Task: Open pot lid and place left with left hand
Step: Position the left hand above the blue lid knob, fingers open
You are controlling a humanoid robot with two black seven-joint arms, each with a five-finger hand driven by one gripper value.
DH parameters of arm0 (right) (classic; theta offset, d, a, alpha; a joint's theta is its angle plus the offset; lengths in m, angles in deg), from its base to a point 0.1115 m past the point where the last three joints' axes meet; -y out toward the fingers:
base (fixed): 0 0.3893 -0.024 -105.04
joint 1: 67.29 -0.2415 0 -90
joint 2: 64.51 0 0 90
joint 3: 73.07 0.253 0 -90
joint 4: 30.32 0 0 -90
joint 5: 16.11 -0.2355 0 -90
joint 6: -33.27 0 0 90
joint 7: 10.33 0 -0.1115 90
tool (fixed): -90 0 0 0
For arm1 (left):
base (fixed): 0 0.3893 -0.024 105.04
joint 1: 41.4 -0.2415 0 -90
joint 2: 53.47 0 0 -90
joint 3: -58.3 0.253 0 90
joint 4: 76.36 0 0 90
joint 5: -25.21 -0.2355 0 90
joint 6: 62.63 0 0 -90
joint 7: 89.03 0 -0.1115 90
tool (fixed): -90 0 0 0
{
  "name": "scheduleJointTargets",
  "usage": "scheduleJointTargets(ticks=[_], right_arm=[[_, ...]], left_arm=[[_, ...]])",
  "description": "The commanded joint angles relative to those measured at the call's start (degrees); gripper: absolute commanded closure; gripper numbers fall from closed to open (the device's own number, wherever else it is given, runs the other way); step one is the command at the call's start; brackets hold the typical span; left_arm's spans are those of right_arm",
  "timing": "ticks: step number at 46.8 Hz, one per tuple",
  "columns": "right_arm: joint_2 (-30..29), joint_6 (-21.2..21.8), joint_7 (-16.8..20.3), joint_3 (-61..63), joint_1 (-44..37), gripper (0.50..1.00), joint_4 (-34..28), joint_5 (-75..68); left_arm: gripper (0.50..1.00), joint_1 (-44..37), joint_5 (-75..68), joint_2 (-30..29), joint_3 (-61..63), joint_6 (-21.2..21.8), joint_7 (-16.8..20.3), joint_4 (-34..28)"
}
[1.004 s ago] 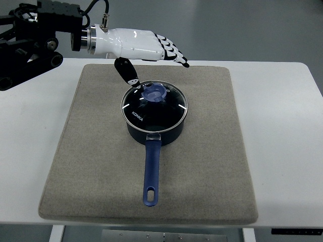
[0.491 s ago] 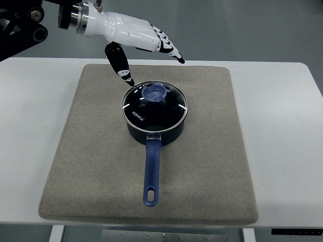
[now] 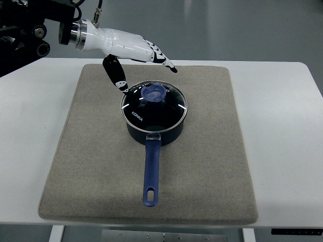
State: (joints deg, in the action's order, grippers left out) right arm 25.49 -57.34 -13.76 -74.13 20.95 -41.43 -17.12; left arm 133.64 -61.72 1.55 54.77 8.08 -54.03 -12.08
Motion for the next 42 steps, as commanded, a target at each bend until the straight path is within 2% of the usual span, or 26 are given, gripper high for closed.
scheduleJointTargets(ticks=[1, 7, 11, 21, 29, 34, 38, 42], right_arm=[[0.0, 0.0, 0.0, 0.0, 0.0, 0.583, 0.0, 0.0], [0.0, 0.0, 0.0, 0.0, 0.0, 0.583, 0.0, 0.0], [0.0, 0.0, 0.0, 0.0, 0.0, 0.583, 0.0, 0.0], [0.0, 0.0, 0.0, 0.0, 0.0, 0.583, 0.0, 0.0], [0.0, 0.0, 0.0, 0.0, 0.0, 0.583, 0.0, 0.0], [0.0, -0.1, 0.0, 0.0, 0.0, 0.583, 0.0, 0.0], [0.0, 0.0, 0.0, 0.0, 0.0, 0.583, 0.0, 0.0], [0.0, 0.0, 0.0, 0.0, 0.0, 0.583, 0.0, 0.0]], left_arm=[[0.510, 1.4, 3.7, 0.1, -0.2, -0.7, 0.0, -4.0], [0.510, 5.6, 9.1, 0.3, 0.5, -4.2, 0.0, -7.5], [0.510, 5.9, 9.4, 0.4, 0.5, -4.3, 0.0, -7.6], [0.510, 3.5, 9.5, 2.3, 0.5, -0.5, 0.0, -8.1], [0.512, 2.9, 9.1, 2.2, 0.7, 0.0, 0.0, -8.7], [0.512, 2.9, 8.8, 2.5, 1.4, 3.4, 0.0, -9.4], [0.512, 3.5, 9.5, 2.5, 3.4, 5.1, -2.3, -11.2], [0.516, 4.0, 9.4, 3.5, 4.0, 5.4, -2.6, -12.8]])
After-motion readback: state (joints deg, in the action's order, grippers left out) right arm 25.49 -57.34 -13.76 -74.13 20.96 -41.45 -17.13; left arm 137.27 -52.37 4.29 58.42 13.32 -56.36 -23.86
